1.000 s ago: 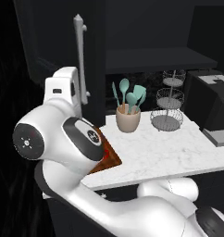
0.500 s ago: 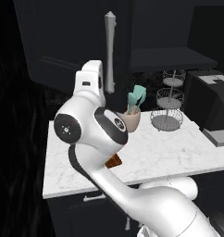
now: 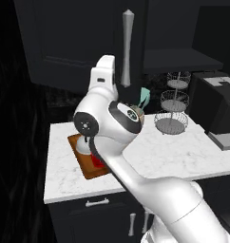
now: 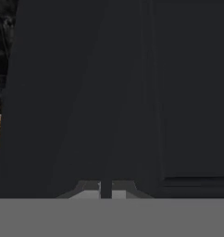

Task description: Pick the kettle from the counter and place it on the tray. Then pick the mug from the cabinet and place it on the tray. Then close the cabinet doors.

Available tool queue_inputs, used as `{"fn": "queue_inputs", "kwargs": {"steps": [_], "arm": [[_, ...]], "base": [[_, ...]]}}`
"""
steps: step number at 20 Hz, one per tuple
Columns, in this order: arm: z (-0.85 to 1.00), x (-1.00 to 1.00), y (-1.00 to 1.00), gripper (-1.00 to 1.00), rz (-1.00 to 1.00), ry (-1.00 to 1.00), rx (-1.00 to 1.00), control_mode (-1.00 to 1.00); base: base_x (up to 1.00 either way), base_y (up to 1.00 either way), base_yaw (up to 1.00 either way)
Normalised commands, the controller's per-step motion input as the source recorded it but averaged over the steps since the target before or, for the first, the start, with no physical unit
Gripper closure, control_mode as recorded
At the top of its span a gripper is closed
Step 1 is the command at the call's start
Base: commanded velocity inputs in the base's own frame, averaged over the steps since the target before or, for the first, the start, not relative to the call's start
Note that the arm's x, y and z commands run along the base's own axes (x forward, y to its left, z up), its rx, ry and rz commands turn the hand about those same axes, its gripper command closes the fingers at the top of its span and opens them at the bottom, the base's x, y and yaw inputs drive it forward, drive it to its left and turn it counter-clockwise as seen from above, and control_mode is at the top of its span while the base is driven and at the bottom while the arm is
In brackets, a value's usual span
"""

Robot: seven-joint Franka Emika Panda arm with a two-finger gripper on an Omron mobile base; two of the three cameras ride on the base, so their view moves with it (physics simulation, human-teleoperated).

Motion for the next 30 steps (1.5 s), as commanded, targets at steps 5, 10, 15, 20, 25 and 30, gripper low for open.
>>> {"fn": "queue_inputs", "kwargs": {"steps": [5, 10, 15, 20, 25, 30], "arm": [[0.53, 0.59, -0.12, 1.00, -0.05, 0.00, 0.00, -1.00], [0.16, 0.86, -0.09, 1.00, 0.00, 0.00, 0.00, -1.00], [0.00, 0.65, -0.25, 1.00, 0.00, 0.00, 0.01, -1.00], [0.00, 0.58, -0.28, 1.00, 0.00, 0.00, 0.04, -1.00], [0.00, 0.66, -0.31, 1.00, 0.00, 0.00, 0.07, -1.00], [0.00, 0.66, -0.22, 1.00, 0.00, 0.02, 0.05, -1.00]], "base": [[0.00, 0.00, 0.00], [0.00, 0.00, 0.00], [0.00, 0.00, 0.00], [0.00, 0.00, 0.00], [0.00, 0.00, 0.00], [0.00, 0.00, 0.00]]}}
